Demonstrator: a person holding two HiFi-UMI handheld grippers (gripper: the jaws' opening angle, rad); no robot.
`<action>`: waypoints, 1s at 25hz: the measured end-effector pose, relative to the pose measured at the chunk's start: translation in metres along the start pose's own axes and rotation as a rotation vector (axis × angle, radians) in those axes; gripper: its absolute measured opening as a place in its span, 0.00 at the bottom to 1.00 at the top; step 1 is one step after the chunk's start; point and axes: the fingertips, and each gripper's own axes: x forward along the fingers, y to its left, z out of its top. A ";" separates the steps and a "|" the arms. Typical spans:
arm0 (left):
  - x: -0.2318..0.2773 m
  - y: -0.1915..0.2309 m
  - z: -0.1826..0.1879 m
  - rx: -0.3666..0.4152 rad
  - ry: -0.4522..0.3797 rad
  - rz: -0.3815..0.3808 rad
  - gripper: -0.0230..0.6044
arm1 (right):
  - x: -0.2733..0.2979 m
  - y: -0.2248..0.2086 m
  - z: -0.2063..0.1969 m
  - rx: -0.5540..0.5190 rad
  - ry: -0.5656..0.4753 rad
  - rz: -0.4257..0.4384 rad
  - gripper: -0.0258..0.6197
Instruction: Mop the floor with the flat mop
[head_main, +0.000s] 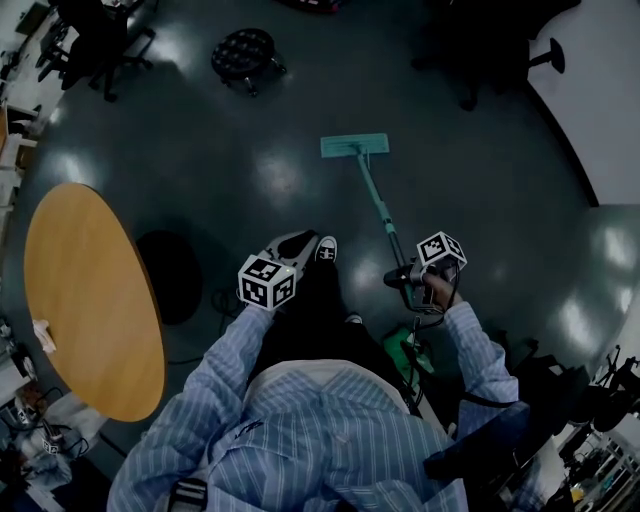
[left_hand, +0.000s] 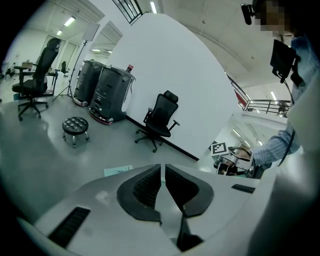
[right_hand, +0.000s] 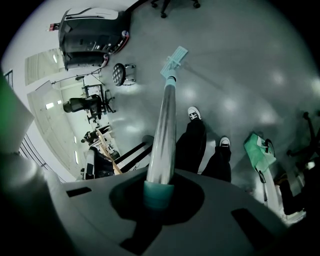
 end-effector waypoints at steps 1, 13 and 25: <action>0.003 0.006 0.003 -0.001 0.006 -0.004 0.09 | 0.001 0.009 0.011 -0.003 0.002 -0.005 0.07; 0.035 0.072 0.029 -0.055 0.052 0.003 0.09 | 0.000 0.111 0.166 -0.044 -0.014 -0.041 0.07; 0.073 0.108 0.066 -0.078 0.012 0.022 0.09 | 0.000 0.208 0.326 -0.075 -0.062 -0.048 0.07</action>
